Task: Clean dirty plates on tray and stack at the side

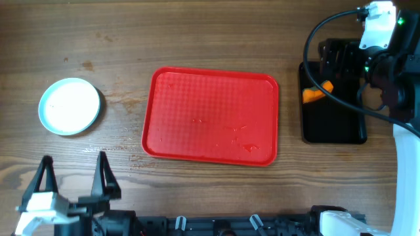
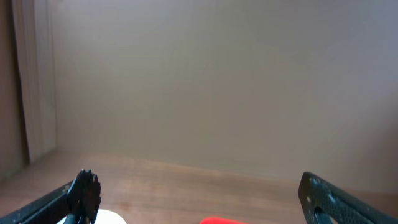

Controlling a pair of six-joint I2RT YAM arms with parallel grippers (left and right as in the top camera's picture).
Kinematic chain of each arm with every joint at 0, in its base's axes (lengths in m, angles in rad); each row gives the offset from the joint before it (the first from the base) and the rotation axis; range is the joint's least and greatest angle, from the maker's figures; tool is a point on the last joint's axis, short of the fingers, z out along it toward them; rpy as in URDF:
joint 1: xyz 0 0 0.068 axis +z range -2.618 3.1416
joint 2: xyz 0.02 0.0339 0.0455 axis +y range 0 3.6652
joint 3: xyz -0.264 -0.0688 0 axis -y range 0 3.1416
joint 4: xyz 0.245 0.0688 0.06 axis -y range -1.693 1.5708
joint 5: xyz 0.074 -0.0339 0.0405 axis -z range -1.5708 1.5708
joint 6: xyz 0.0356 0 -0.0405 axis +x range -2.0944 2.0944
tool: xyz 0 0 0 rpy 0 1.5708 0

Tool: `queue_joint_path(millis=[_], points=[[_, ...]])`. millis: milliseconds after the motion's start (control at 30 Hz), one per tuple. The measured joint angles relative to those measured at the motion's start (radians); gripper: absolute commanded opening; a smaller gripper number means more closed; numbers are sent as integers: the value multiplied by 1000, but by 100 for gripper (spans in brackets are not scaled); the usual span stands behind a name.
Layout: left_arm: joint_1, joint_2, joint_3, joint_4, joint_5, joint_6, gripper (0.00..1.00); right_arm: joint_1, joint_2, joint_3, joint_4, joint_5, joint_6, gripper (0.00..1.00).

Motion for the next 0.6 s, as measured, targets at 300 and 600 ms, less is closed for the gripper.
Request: queue_joint_path(millis=[300,600], points=[[86,0,-376,339,0,-6,100,0,0,0,0,0,0,100],[96,0,-641,525,0,-83,100,0,1,0,0,0,0,100]])
